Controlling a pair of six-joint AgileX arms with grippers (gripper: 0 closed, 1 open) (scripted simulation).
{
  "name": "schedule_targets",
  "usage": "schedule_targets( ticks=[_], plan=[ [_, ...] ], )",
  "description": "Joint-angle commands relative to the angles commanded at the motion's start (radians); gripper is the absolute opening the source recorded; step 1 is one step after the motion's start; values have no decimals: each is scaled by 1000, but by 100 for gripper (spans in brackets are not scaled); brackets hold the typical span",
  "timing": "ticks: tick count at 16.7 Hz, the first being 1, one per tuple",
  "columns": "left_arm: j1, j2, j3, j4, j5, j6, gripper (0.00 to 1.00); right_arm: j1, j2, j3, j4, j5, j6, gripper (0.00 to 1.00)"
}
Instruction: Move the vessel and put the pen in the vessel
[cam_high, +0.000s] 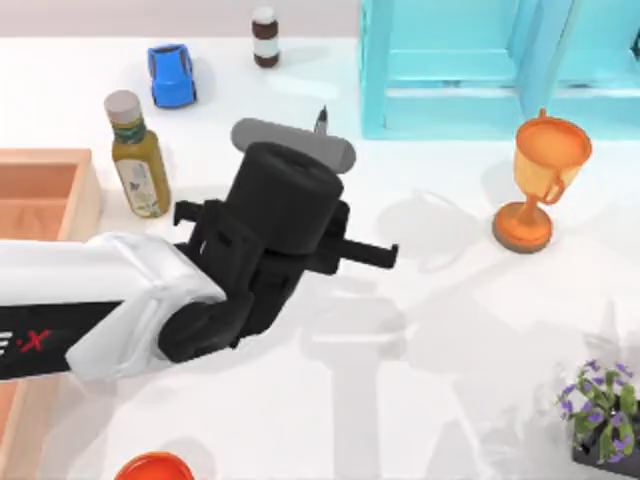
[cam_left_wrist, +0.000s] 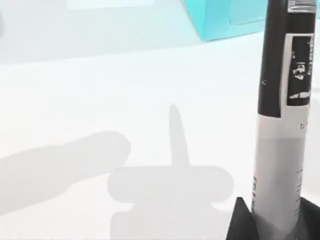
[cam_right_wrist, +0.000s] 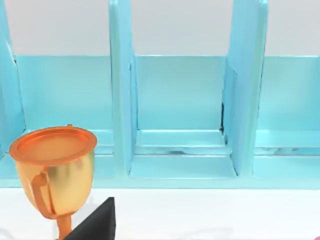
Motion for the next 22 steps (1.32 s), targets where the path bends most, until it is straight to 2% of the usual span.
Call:
schedule_targets(
  ticks=[6,11,16,22],
  plan=[
    [24,-227,-356,508,-68,154,0,0,0,0,0,0,0,100],
    [46,-386,-564,809,-88,269,0,0,0,0,0,0,0,100],
    [61,-478,-679,971,-88,350,0,0,0,0,0,0,0,100],
    [65,-498,-698,993,-84,366,0,0,0,0,0,0,0,100]
  ],
)
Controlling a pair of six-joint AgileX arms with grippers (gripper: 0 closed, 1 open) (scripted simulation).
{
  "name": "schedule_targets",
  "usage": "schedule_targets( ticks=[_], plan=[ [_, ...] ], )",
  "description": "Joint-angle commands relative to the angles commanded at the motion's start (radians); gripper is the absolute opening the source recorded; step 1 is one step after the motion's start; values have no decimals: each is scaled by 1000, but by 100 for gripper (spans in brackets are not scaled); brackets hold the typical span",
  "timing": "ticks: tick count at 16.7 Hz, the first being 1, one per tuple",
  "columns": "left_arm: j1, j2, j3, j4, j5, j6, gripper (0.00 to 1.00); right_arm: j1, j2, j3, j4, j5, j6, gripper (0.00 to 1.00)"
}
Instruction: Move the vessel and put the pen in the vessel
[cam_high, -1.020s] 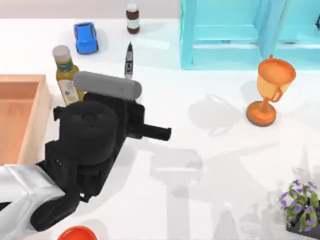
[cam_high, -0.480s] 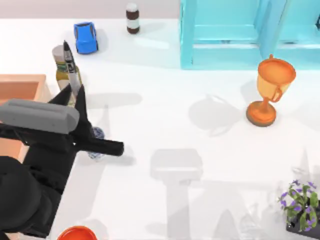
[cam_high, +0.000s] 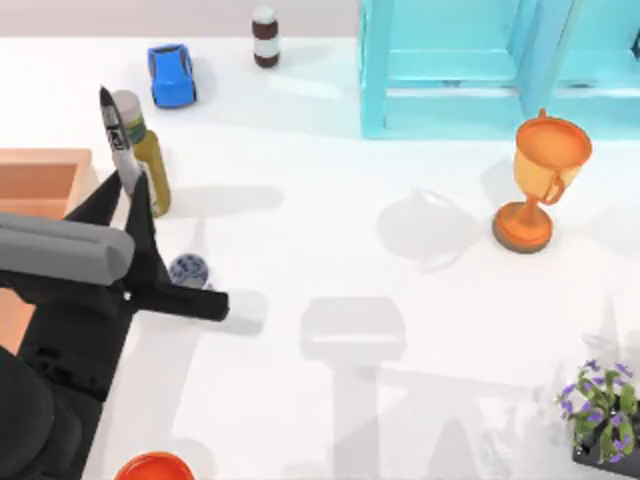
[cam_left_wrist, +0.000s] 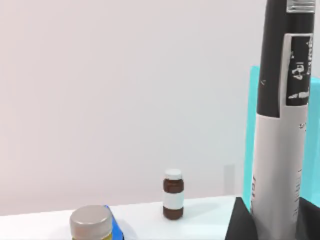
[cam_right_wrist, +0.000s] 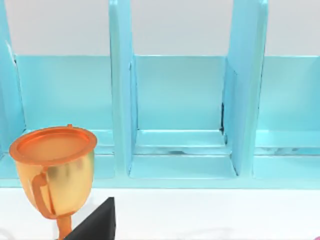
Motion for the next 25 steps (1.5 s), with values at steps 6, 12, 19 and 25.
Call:
schedule_targets(
  ticks=[6,12,19,25],
  plan=[
    [17,79,25,53,25,-7,0,0,0,0,0,0,0,100],
    [101,302,88,201,103,-20,0,0,0,0,0,0,0,100],
    [112,328,96,220,115,-21,15,0,0,0,0,0,0,100],
    [112,328,96,220,115,-21,60,0,0,0,0,0,0,100]
  ],
)
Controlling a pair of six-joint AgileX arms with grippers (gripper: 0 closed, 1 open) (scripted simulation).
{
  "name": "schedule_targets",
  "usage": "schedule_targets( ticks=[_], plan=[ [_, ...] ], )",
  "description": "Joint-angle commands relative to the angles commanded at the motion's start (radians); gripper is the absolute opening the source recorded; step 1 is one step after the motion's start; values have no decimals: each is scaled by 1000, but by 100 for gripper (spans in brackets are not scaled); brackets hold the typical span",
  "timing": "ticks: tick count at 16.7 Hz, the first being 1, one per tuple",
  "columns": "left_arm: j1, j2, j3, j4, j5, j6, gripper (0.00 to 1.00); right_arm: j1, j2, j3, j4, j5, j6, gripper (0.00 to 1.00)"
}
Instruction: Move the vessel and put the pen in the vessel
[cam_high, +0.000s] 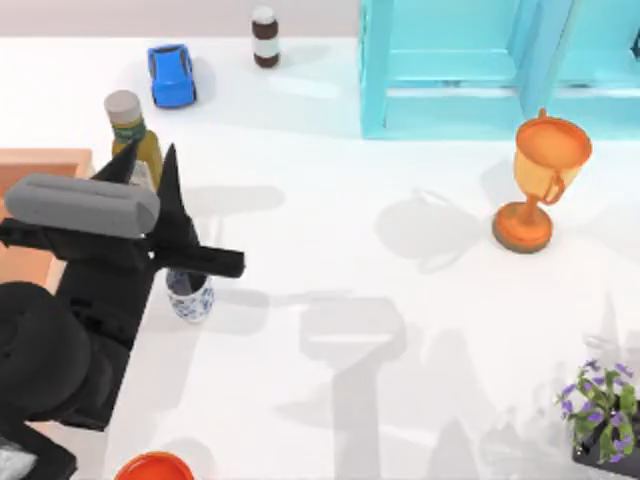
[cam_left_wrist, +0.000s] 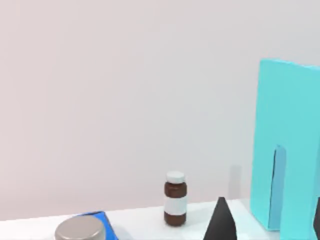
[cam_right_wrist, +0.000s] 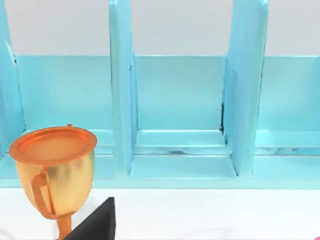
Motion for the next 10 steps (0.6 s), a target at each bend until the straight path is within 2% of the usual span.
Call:
schedule_targets(
  ticks=[5,10],
  plan=[
    [0,0,0,0,0,0,98,0,0,0,0,0,0,100],
    [0,0,0,0,0,0,100,0,0,0,0,0,0,100]
  ],
)
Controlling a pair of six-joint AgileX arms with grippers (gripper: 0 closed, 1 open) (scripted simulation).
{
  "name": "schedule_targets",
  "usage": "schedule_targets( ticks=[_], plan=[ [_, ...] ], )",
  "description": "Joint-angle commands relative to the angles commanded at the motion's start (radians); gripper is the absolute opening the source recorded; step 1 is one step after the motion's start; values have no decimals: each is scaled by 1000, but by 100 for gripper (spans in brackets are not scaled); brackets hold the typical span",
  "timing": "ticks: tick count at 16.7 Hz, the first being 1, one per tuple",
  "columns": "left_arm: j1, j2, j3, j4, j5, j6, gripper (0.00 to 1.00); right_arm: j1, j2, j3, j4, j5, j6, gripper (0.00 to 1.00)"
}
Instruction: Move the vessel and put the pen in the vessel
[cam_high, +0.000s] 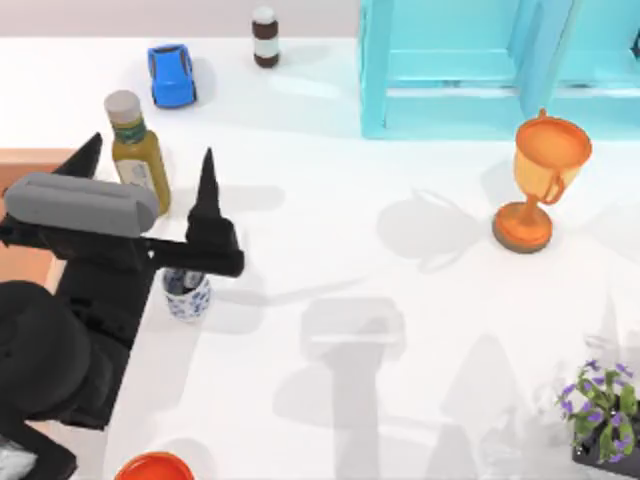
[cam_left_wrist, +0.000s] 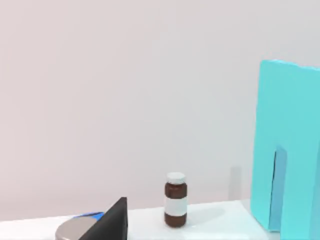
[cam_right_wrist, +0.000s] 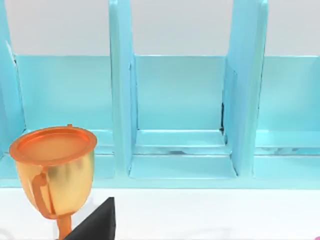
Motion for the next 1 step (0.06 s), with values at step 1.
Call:
schedule_targets(
  ticks=[1],
  plan=[
    [0,0,0,0,0,0,100,0,0,0,0,0,0,100]
  ],
)
